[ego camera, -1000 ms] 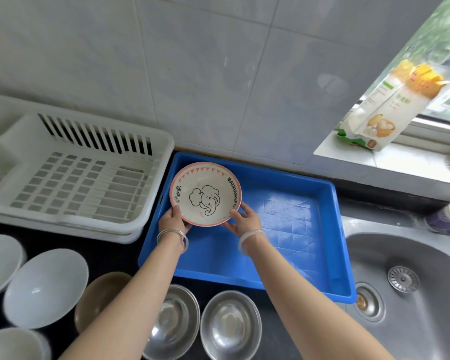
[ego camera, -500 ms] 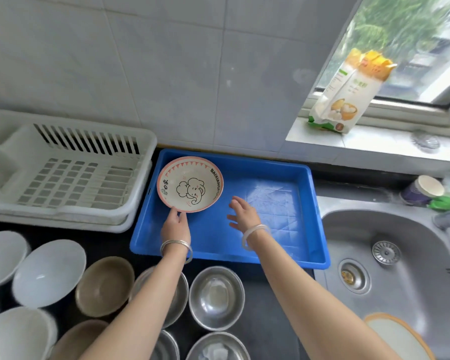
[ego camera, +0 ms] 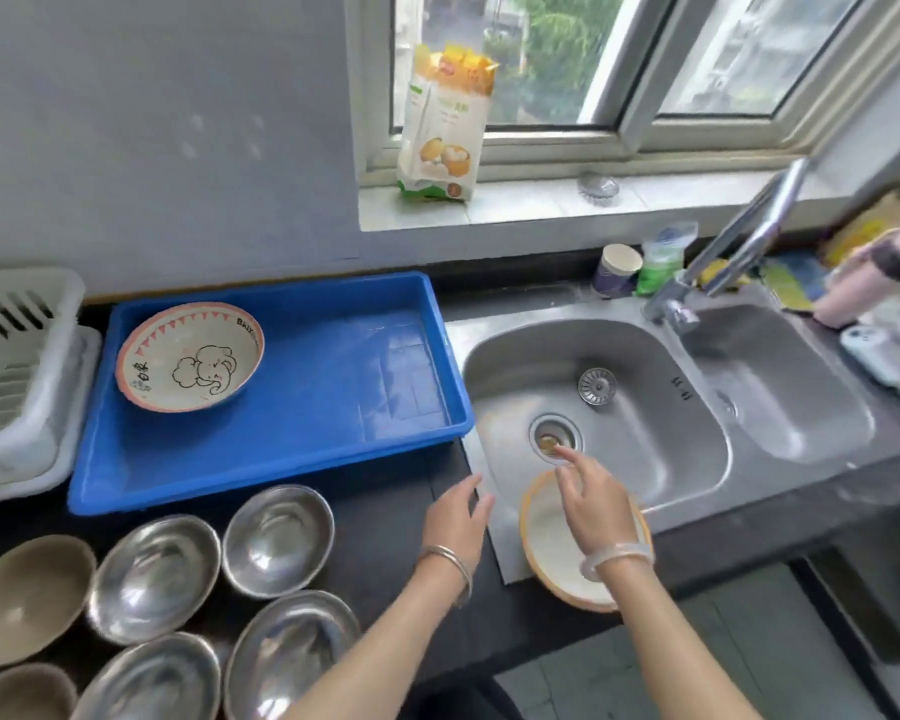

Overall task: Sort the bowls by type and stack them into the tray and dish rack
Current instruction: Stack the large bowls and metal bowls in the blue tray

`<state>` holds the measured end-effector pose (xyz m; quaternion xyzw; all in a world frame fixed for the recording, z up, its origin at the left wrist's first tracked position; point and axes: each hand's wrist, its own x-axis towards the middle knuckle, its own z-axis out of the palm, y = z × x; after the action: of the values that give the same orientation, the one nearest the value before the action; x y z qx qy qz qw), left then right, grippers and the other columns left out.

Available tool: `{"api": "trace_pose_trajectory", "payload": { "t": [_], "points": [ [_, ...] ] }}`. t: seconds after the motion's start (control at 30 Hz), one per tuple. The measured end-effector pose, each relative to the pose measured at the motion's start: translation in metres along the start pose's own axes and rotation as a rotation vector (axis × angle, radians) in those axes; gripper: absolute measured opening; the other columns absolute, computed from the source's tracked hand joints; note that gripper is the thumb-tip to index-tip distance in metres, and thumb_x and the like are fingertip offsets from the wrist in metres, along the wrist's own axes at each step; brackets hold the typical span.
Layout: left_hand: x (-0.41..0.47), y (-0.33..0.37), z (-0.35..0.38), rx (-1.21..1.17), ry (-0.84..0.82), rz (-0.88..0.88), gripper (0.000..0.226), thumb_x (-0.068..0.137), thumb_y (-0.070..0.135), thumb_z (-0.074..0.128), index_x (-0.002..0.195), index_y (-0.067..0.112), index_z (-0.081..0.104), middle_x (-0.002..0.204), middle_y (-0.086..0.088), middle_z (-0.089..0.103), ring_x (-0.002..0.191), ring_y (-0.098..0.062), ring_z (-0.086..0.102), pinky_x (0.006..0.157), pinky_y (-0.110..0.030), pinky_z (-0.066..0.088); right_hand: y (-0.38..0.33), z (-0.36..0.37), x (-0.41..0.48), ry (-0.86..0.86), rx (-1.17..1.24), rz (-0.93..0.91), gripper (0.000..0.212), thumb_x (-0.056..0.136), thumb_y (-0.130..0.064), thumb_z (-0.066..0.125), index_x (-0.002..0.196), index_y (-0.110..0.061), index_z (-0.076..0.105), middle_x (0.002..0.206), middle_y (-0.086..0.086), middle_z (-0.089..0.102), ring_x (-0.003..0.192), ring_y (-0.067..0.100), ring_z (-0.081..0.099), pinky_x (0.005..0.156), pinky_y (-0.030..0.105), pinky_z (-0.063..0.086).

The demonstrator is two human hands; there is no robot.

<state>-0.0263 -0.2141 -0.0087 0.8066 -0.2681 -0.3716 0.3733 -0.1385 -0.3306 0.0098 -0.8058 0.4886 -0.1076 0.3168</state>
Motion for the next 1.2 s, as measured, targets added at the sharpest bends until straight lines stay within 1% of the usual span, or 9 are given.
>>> {"api": "trace_pose_trajectory", "payload": {
  "t": [0.17, 0.3, 0.4, 0.47, 0.63, 0.83, 0.9, 1.03, 1.2],
  "points": [
    [-0.010, 0.006, 0.048, -0.046, -0.153, -0.053, 0.044, 0.093, 0.028, 0.049, 0.136, 0.024, 0.042, 0.136, 0.002, 0.053, 0.126, -0.018, 0.048, 0.103, -0.029, 0.038, 0.064, -0.029, -0.017, 0.007, -0.121, 0.168, 0.045, 0.092, -0.010, 0.049, 0.137, -0.011, 0.043, 0.143, 0.008, 0.046, 0.132, 0.025, 0.040, 0.111, 0.036, 0.029],
    [-0.008, -0.001, 0.063, -0.096, -0.158, -0.105, 0.039, 0.095, 0.025, 0.043, 0.134, 0.031, 0.042, 0.123, 0.003, 0.060, 0.109, -0.016, 0.056, 0.086, -0.025, 0.044, 0.086, -0.030, -0.028, -0.036, -0.004, 0.318, 0.052, 0.093, -0.010, 0.046, 0.143, -0.019, 0.033, 0.138, 0.006, 0.050, 0.121, 0.029, 0.050, 0.096, 0.035, 0.040],
    [-0.007, -0.005, 0.067, -0.189, -0.157, -0.167, 0.037, 0.096, 0.027, 0.040, 0.132, 0.032, 0.044, 0.114, 0.002, 0.062, 0.100, -0.016, 0.060, 0.075, -0.024, 0.052, 0.093, -0.025, -0.030, -0.025, 0.062, 0.377, 0.043, 0.093, -0.013, 0.043, 0.136, -0.021, 0.044, 0.117, 0.010, 0.064, 0.098, 0.029, 0.058, 0.080, 0.031, 0.043],
    [-0.008, -0.004, 0.067, -0.235, -0.149, -0.184, 0.036, 0.096, 0.026, 0.040, 0.130, 0.031, 0.046, 0.110, 0.003, 0.062, 0.095, -0.015, 0.061, 0.074, -0.027, 0.056, 0.094, -0.023, -0.030, -0.014, 0.057, 0.364, 0.039, 0.093, -0.013, 0.041, 0.129, -0.021, 0.050, 0.105, 0.010, 0.067, 0.081, 0.024, 0.053, 0.071, 0.027, 0.039],
    [-0.006, 0.006, 0.054, -0.204, -0.082, -0.153, 0.033, 0.097, 0.026, 0.038, 0.128, 0.026, 0.049, 0.111, 0.004, 0.061, 0.098, -0.016, 0.057, 0.087, -0.033, 0.051, 0.079, -0.022, -0.026, 0.048, 0.066, 0.295, 0.035, 0.091, -0.009, 0.042, 0.121, -0.021, 0.057, 0.087, 0.005, 0.066, 0.073, 0.023, 0.055, 0.068, 0.027, 0.042],
    [0.003, 0.012, -0.003, -0.286, 0.049, -0.097, 0.019, 0.096, 0.026, 0.040, 0.109, 0.033, 0.052, 0.088, 0.015, 0.058, 0.082, -0.003, 0.055, 0.066, -0.022, 0.045, 0.024, -0.016, -0.003, 0.063, 0.063, 0.124, 0.039, 0.091, -0.008, 0.046, 0.126, -0.021, 0.056, 0.094, 0.010, 0.071, 0.078, 0.027, 0.057, 0.068, 0.029, 0.041],
    [0.005, 0.011, -0.032, -0.307, 0.099, -0.099, 0.020, 0.095, 0.026, 0.041, 0.105, 0.029, 0.058, 0.087, 0.009, 0.062, 0.082, -0.009, 0.058, 0.065, -0.025, 0.048, -0.001, -0.010, 0.007, 0.051, 0.060, 0.069, 0.039, 0.090, -0.008, 0.047, 0.125, -0.022, 0.057, 0.095, 0.010, 0.071, 0.082, 0.029, 0.060, 0.067, 0.029, 0.038],
    [0.009, 0.002, -0.089, -0.400, 0.205, -0.125, 0.018, 0.093, 0.016, 0.044, 0.089, 0.023, 0.059, 0.092, -0.008, 0.063, 0.087, -0.025, 0.058, 0.086, -0.044, 0.051, -0.056, 0.013, 0.025, -0.007, 0.110, -0.036, 0.035, 0.086, -0.007, 0.050, 0.116, -0.021, 0.063, 0.084, 0.007, 0.069, 0.076, 0.024, 0.057, 0.064, 0.027, 0.035],
    [0.017, -0.028, -0.156, -0.557, 0.395, -0.175, 0.010, 0.090, 0.011, 0.049, 0.093, 0.015, 0.058, 0.095, -0.009, 0.065, 0.085, -0.025, 0.061, 0.078, -0.040, 0.056, -0.126, 0.052, 0.046, -0.108, 0.180, -0.116, 0.027, 0.085, -0.012, 0.052, 0.106, -0.023, 0.067, 0.082, 0.002, 0.067, 0.076, 0.020, 0.059, 0.062, 0.020, 0.041]
  ]
}}
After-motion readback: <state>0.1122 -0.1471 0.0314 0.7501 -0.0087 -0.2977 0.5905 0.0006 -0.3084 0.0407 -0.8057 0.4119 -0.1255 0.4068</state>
